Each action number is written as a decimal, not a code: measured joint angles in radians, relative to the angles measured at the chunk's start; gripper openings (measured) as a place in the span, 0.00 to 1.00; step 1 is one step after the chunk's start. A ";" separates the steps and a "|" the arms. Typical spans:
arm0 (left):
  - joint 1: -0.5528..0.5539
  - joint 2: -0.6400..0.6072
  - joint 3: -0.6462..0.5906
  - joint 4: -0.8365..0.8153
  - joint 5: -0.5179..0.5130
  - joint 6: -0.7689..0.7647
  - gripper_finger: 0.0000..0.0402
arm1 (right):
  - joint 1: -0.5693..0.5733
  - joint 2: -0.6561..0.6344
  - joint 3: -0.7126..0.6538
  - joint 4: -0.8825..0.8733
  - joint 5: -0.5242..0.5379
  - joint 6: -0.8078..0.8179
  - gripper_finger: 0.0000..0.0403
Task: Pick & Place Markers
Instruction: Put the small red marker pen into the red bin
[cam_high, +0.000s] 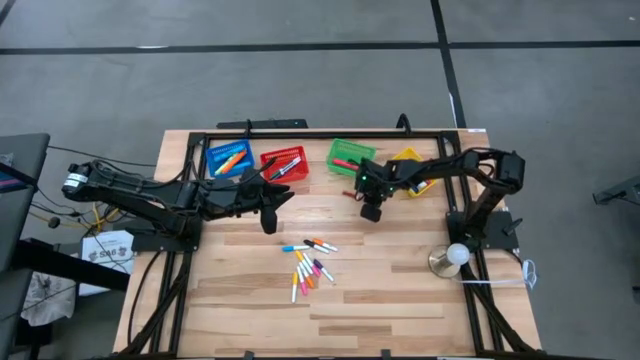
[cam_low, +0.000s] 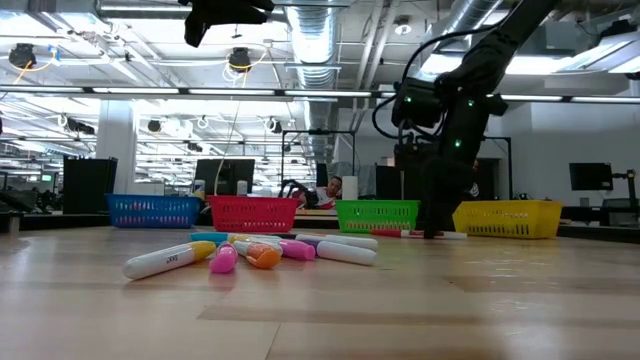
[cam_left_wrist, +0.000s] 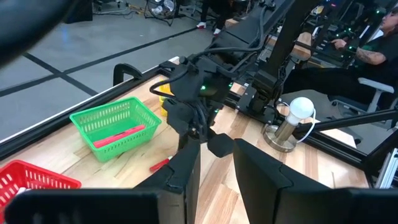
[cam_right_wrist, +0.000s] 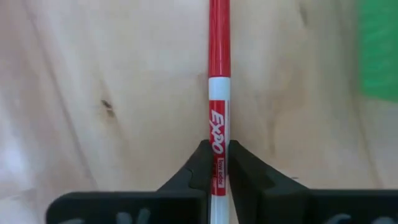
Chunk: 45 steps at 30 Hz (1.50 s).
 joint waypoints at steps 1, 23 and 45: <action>0.000 0.000 0.000 0.000 0.000 0.001 0.24 | 0.005 -0.004 0.000 0.000 -0.015 0.012 0.07; 0.000 0.000 0.000 0.007 0.052 0.068 0.24 | 0.113 -0.275 -0.003 0.062 -0.075 0.218 0.04; 0.164 0.008 0.000 0.132 0.375 0.212 0.42 | 0.118 -0.524 0.000 0.497 -0.091 0.332 0.07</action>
